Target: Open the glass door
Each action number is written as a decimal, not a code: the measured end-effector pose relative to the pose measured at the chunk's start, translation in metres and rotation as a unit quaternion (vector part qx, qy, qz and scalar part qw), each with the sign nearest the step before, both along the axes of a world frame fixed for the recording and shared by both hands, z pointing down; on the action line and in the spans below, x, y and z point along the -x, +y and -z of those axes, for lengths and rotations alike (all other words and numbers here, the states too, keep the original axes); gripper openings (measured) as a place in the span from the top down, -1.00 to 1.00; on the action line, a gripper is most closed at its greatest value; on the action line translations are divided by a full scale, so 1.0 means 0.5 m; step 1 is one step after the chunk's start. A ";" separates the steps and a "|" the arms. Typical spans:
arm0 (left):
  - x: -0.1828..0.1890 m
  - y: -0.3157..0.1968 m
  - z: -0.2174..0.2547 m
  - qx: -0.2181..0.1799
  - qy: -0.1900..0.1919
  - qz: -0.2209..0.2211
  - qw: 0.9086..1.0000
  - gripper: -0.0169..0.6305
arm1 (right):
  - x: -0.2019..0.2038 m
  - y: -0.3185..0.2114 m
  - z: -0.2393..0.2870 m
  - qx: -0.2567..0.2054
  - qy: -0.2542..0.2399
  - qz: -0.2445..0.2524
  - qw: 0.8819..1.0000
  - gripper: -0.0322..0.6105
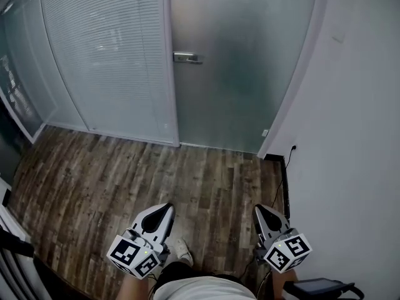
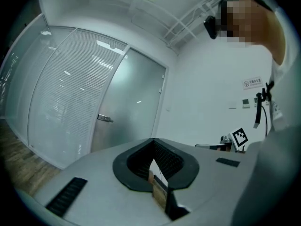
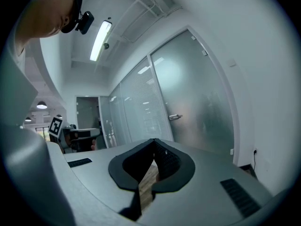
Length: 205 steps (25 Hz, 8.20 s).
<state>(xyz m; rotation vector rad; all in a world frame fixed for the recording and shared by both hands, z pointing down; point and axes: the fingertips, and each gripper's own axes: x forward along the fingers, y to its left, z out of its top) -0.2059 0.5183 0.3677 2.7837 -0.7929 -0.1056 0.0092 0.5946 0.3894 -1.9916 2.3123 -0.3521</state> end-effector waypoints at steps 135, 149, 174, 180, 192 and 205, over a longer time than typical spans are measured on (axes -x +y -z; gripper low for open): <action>-0.422 -1.540 -0.064 0.038 -0.073 0.081 0.993 0.95 | -0.337 -1.768 -0.220 0.188 0.203 0.232 0.932 0.56; -0.468 -1.601 -0.071 0.045 -0.079 0.086 0.992 0.95 | -0.385 -1.870 -0.263 0.193 0.178 0.214 0.941 0.56; -0.397 -1.490 -0.032 0.024 -0.073 0.120 0.990 0.95 | -0.456 -1.917 -0.148 0.153 0.197 0.133 0.959 0.56; -0.372 -1.475 -0.026 0.025 -0.069 0.139 0.988 0.95 | -0.476 -1.947 -0.140 0.154 0.199 0.111 0.961 0.56; -0.389 -1.516 -0.040 0.031 -0.069 0.168 0.983 0.95 | -0.566 -2.066 -0.152 0.156 0.185 0.075 0.967 0.56; -0.405 -1.529 -0.066 0.030 -0.076 0.208 0.975 0.95 | -0.673 -2.163 -0.182 0.158 0.174 0.033 0.971 0.56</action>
